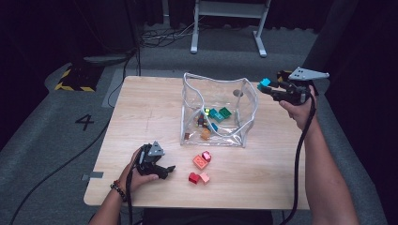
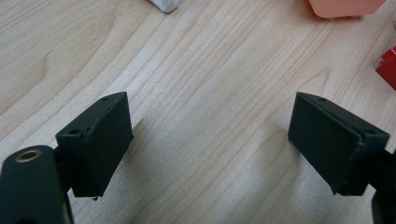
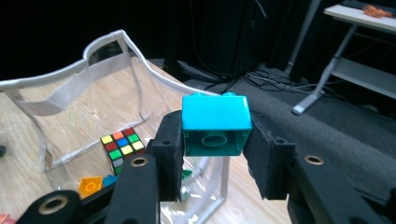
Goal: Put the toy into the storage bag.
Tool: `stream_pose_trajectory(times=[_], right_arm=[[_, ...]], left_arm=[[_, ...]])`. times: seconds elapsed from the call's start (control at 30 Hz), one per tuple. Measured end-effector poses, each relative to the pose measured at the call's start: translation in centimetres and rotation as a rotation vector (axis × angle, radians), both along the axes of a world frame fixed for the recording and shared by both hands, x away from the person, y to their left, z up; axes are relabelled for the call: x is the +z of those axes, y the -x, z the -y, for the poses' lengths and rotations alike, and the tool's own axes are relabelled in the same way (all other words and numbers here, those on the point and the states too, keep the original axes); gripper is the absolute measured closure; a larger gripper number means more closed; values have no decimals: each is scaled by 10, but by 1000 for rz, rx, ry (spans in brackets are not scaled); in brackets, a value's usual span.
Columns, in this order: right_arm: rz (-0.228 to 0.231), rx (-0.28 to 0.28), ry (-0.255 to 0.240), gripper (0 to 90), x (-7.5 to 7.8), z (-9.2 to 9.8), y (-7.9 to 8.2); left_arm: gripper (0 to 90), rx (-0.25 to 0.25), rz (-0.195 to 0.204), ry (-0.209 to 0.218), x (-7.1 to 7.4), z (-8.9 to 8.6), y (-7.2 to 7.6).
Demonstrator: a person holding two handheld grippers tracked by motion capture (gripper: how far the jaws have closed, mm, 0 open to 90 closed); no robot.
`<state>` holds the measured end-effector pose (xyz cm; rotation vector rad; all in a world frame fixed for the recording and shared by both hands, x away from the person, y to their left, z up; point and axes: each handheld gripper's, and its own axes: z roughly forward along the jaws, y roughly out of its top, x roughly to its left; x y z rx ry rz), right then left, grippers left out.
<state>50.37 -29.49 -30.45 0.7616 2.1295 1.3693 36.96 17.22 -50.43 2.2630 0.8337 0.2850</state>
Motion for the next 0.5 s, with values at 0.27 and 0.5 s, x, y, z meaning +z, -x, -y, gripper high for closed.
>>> stream_pose_trajectory(times=[0.27, 0.5], right_arm=[[-29, 72, 39, 591, -1, -22, -12], [-36, 146, 83, 591, -3, -50, -16]], left_arm=[[139, 0, 2, -1, 0, 0, 0], [139, 6, -5, 4, 0, 0, 1]])
